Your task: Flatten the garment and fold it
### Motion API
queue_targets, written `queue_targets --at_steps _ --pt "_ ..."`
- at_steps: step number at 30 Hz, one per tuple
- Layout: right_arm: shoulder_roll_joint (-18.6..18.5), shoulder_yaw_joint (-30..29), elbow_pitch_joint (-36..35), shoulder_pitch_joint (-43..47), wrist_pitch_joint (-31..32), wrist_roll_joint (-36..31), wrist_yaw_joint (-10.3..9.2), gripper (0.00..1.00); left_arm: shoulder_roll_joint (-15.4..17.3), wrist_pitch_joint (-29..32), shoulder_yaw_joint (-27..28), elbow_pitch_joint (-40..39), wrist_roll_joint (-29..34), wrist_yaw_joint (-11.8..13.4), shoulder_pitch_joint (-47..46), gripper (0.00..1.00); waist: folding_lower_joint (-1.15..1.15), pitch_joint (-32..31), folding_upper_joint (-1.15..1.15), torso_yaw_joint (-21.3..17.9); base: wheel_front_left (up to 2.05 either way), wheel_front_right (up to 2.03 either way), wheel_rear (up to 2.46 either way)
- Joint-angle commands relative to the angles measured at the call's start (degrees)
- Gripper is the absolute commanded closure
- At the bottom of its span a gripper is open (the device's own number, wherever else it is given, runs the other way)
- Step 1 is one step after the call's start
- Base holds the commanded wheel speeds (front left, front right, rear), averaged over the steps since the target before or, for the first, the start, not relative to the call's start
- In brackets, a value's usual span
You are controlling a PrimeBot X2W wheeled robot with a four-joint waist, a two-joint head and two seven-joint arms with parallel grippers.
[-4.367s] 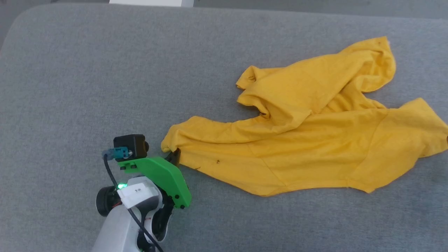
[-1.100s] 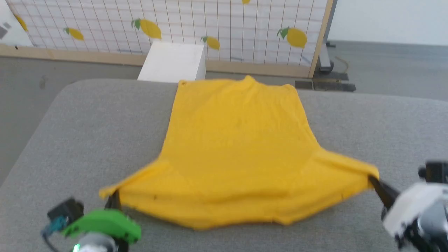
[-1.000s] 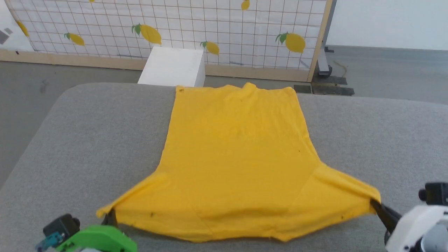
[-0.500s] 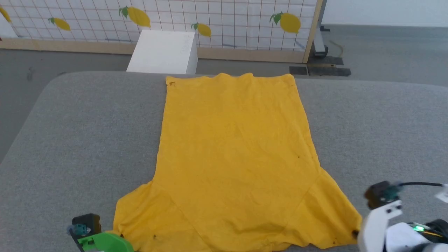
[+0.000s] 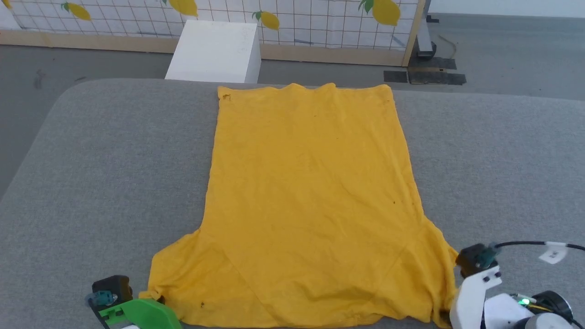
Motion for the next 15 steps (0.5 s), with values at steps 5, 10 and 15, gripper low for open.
queue_targets --at_steps 5,10,15 --pt "2.3 -6.6 -5.6 -0.6 -6.3 4.2 -0.08 0.00 -0.2 -1.6 0.8 -0.6 -0.6 0.1 -0.4 1.00 0.00 -1.1 0.00 -0.7 0.00 0.00 0.00" --pt "8.3 -16.9 -11.7 -2.6 -17.0 7.1 -0.08 0.00 -0.1 -3.3 1.2 -1.8 -0.5 0.1 0.2 1.00 0.00 -1.4 0.00 -1.2 0.00 0.00 0.00" --pt "12.8 -23.4 -10.6 -9.3 -26.9 7.0 -0.08 0.00 -0.8 -5.2 1.8 -4.0 -1.3 -0.3 0.0 1.00 0.00 0.9 0.00 -1.3 0.00 0.00 0.00"
